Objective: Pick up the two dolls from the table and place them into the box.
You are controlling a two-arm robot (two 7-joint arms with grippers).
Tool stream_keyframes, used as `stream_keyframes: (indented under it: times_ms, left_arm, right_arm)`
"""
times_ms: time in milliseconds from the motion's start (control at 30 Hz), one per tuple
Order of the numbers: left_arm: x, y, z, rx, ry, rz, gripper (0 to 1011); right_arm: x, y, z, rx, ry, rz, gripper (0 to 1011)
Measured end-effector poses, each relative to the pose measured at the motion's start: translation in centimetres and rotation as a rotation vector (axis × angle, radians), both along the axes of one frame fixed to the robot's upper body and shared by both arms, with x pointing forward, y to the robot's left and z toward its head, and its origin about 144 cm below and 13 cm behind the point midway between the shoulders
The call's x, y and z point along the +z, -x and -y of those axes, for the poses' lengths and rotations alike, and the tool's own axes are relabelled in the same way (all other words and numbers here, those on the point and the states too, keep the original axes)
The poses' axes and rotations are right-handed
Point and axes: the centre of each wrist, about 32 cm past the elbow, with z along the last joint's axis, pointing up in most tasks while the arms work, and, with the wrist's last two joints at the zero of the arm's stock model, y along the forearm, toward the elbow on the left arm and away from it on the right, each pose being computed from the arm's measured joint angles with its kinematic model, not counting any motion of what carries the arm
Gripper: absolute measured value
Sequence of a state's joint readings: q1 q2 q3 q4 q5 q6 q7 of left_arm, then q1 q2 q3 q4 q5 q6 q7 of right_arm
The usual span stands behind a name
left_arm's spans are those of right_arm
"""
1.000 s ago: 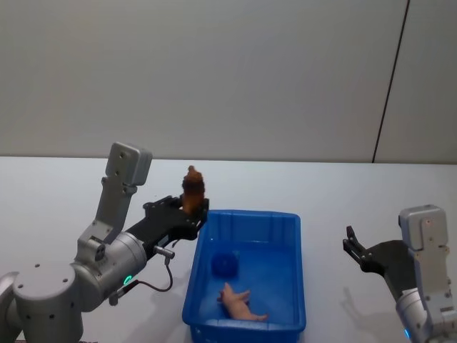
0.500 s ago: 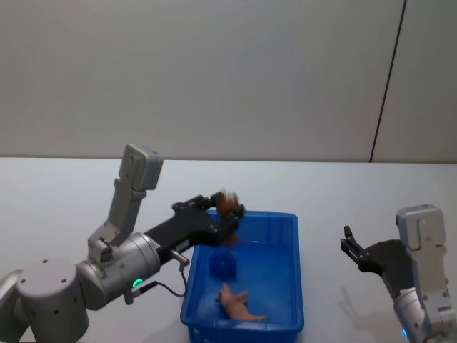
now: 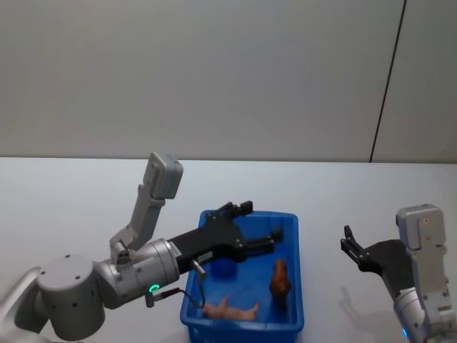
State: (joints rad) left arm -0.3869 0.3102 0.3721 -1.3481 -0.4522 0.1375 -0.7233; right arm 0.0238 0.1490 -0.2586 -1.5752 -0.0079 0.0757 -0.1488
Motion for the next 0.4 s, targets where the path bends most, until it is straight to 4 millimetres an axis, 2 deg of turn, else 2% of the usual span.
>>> stream_keyframes:
  times_ms: [67, 400]
  left_arm:
    - [-0.17, -0.21, 0.15, -0.022, 0.005, -0.002, 998]
    - [-0.64, -0.79, 0.58, -0.087, 0.021, -0.006, 1001]
  right_arm:
    - [0.0, 0.0, 0.0, 0.0, 0.0, 0.0, 1001]
    - [0.0, 0.0, 0.0, 0.0, 0.0, 0.0, 1001]
